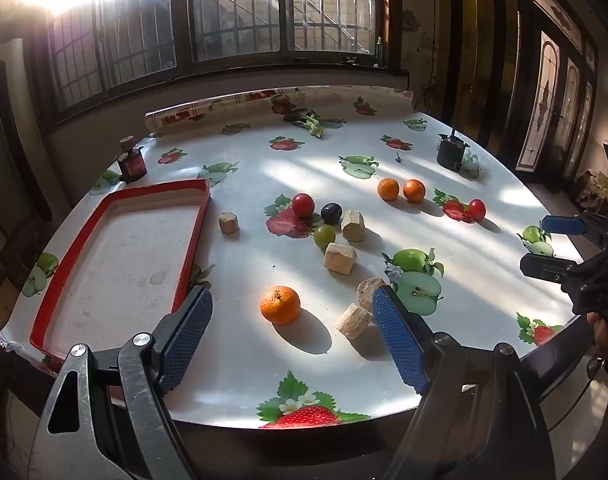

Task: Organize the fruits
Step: 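Move both tools toward the fruits and beige pieces on the table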

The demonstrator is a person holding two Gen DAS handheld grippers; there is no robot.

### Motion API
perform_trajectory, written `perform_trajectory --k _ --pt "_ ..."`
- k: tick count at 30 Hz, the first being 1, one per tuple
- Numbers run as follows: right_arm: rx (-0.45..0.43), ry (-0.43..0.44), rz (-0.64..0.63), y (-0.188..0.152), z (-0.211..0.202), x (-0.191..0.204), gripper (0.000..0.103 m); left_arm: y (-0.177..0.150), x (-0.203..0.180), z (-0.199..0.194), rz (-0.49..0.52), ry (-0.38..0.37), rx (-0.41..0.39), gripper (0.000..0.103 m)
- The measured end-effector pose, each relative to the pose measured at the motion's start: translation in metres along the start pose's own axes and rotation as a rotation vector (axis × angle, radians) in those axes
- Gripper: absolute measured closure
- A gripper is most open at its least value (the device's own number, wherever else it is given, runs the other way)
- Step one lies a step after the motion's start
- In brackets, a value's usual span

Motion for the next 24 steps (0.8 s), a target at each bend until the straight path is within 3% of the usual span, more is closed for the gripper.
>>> perform_trajectory --k 19,24 --pt "-0.006 0.004 0.015 -0.001 -0.002 -0.008 0.001 0.001 -0.007 -0.005 0.014 -0.008 -0.002 0.020" --pt "0.009 0.006 0.021 -0.002 -0.001 -0.008 0.001 -0.002 -0.015 0.001 0.018 -0.046 0.025 0.020"
Point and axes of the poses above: each gripper's, at about its wrist camera, not at the fingertips, and z roughly the way its jaws point, x to its left, y to its top, the point moved 8 cm from there along z, roughly the way its jaws point, and after that the axes turned 6 degrees about x, right-handed, at the moved point
